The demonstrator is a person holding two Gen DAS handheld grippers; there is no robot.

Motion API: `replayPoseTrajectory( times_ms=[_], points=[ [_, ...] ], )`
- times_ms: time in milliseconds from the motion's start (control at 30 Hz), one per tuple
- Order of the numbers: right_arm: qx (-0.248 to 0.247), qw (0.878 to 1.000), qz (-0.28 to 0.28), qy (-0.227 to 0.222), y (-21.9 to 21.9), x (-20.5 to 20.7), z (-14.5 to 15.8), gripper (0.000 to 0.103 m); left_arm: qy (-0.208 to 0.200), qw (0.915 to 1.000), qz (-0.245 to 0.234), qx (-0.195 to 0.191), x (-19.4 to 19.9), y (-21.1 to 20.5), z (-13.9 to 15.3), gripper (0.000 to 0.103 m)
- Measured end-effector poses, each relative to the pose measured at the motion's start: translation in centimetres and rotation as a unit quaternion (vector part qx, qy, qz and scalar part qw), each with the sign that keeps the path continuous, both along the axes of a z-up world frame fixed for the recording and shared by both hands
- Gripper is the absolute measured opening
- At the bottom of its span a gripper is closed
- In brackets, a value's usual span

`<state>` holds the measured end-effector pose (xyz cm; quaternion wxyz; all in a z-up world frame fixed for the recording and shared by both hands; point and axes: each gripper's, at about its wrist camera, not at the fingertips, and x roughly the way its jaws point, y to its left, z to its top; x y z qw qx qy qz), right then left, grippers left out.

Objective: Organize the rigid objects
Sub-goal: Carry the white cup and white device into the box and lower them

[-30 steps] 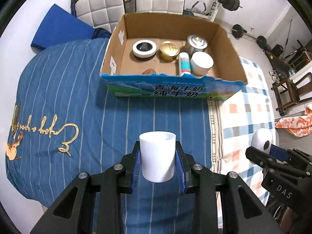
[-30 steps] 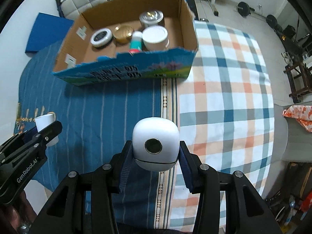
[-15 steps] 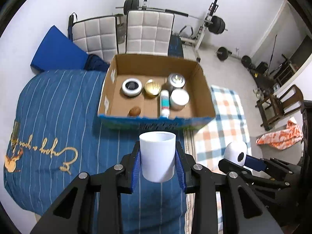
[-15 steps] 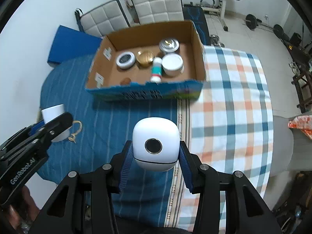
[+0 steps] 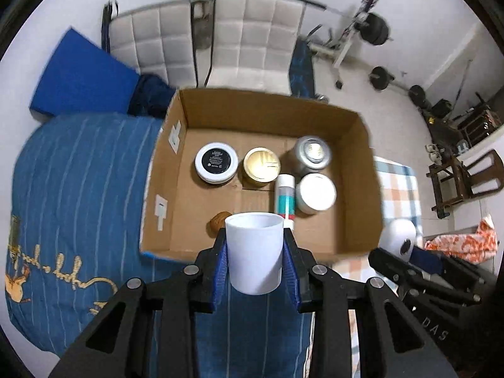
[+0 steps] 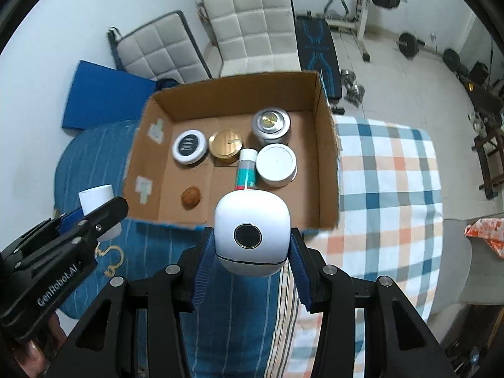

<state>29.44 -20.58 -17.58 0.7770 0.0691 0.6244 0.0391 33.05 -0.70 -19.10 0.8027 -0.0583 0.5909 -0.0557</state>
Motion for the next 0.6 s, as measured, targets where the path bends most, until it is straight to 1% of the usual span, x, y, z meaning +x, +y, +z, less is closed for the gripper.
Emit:
replayPoseTrajectory(
  times_ms=[33, 100, 133, 200, 233, 267, 333, 400, 500, 600],
  points=[
    [-0.003, 1.000, -0.002, 0.011, -0.1, 1.1, -1.1, 0.048, 0.010, 0.9999, 0.004, -0.001, 0.9, 0.1, -0.9, 0.029],
    [-0.008, 0.999, -0.006, 0.034, -0.3, 2.9, -3.5, 0.048, 0.043, 0.9990, 0.014, -0.006, 3.3, 0.4, -3.5, 0.029],
    [-0.008, 0.999, -0.007, 0.045, -0.4, 3.6, -4.6, 0.048, 0.053, 0.9984, 0.015, -0.009, 3.9, 0.5, -4.3, 0.029],
    [-0.013, 0.997, -0.005, 0.072, -0.4, 5.0, -7.1, 0.048, 0.086, 0.9959, 0.020, -0.019, 5.7, 0.5, -6.7, 0.029],
    [-0.011, 0.996, -0.002, 0.092, -0.4, 5.8, -8.8, 0.048, 0.101, 0.9946, 0.017, -0.020, 6.3, 0.4, -7.7, 0.029],
    [-0.012, 0.995, -0.004, 0.102, -0.4, 6.3, -9.9, 0.048, 0.120, 0.9925, 0.016, -0.020, 7.2, 0.2, -9.2, 0.029],
    [-0.016, 0.992, -0.003, 0.125, -0.5, 7.2, -12.3, 0.048, 0.139, 0.9902, 0.009, -0.015, 8.0, -0.3, -10.9, 0.029],
    [-0.023, 0.989, -0.008, 0.142, -0.6, 7.9, -14.3, 0.048, 0.165, 0.9862, 0.001, -0.009, 8.9, -0.7, -13.1, 0.029],
    [-0.029, 0.986, -0.014, 0.164, -0.8, 8.6, -16.6, 0.048, 0.189, 0.9818, -0.010, 0.007, 9.7, -1.2, -15.3, 0.029],
    [-0.031, 0.983, -0.013, 0.182, -0.9, 9.1, -18.4, 0.048, 0.203, 0.9788, -0.021, 0.018, 10.2, -1.6, -16.8, 0.029]
  ],
)
